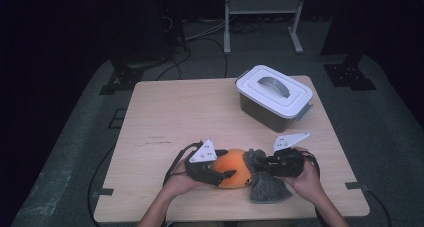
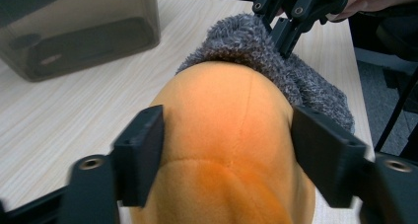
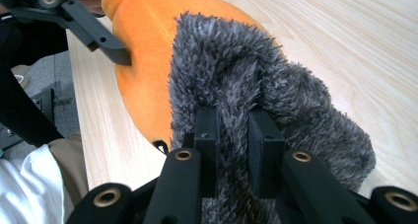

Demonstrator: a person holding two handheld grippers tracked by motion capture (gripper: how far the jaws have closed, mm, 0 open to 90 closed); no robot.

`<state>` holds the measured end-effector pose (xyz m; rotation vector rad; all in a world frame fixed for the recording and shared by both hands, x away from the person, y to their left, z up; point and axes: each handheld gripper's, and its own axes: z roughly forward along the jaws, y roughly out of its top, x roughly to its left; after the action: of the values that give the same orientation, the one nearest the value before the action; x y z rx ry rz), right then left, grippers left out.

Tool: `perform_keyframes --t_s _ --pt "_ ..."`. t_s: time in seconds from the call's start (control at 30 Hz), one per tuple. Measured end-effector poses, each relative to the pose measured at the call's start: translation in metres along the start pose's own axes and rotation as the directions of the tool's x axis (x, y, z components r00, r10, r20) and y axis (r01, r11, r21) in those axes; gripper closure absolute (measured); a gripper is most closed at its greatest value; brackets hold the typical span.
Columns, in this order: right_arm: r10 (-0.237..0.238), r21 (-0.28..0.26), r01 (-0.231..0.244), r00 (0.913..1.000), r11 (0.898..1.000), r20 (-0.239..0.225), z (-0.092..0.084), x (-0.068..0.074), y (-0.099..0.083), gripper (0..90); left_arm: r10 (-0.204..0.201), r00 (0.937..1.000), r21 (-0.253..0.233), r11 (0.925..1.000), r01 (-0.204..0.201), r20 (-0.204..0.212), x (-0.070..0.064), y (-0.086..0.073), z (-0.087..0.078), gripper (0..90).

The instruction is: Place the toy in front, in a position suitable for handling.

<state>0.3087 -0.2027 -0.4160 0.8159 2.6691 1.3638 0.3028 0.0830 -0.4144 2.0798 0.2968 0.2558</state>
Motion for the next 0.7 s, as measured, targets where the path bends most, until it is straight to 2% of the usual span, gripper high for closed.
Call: perform_keyframes --t_s 0.07,0.17,0.3,0.33,0.4,0.57,0.6,0.7 --pt "0.003 0.001 -0.003 1.0000 1.000 -0.006 0.000 -0.001 -0.001 76.3 0.005 1.0000 0.009 0.9999 -0.005 0.006 0.001 -0.001 -0.001 41.2" --pt "0.010 0.005 -0.010 0.9998 1.000 -0.017 -0.002 -0.003 -0.002 76.3 0.019 0.9996 0.015 0.9997 -0.020 0.021 0.003 -0.004 -0.004 43.1" --pt "0.028 0.034 -0.027 0.9994 0.999 -0.019 -0.001 -0.009 -0.007 76.3 0.003 0.9986 0.001 1.0000 -0.004 0.054 0.007 -0.009 -0.009 43.1" --pt "0.037 0.025 -0.036 0.9988 0.999 -0.031 -0.002 -0.009 -0.007 76.3 0.007 0.9984 -0.002 1.0000 -0.006 0.056 0.006 -0.010 -0.009 43.2" --pt "0.028 0.004 -0.028 0.9991 1.000 -0.032 -0.006 -0.007 -0.003 76.3 0.025 0.9977 0.003 0.9997 -0.026 0.063 0.003 -0.008 -0.008 43.3" --pt "-0.004 -0.053 0.000 0.9976 0.999 -0.069 -0.009 0.004 0.008 76.2 0.078 0.9938 0.020 0.9966 -0.079 0.080 -0.004 -0.004 -0.007 43.1" --pt "-0.010 -0.049 0.007 0.9975 0.999 -0.070 -0.008 0.005 0.009 76.2 0.076 0.9937 0.022 0.9967 -0.078 0.082 -0.003 -0.004 -0.007 42.6" --pt "0.002 -0.038 -0.006 0.9959 0.999 -0.090 -0.004 0.004 0.006 76.0 0.038 0.9958 0.023 0.9989 -0.040 0.083 -0.002 -0.003 -0.008 37.0"
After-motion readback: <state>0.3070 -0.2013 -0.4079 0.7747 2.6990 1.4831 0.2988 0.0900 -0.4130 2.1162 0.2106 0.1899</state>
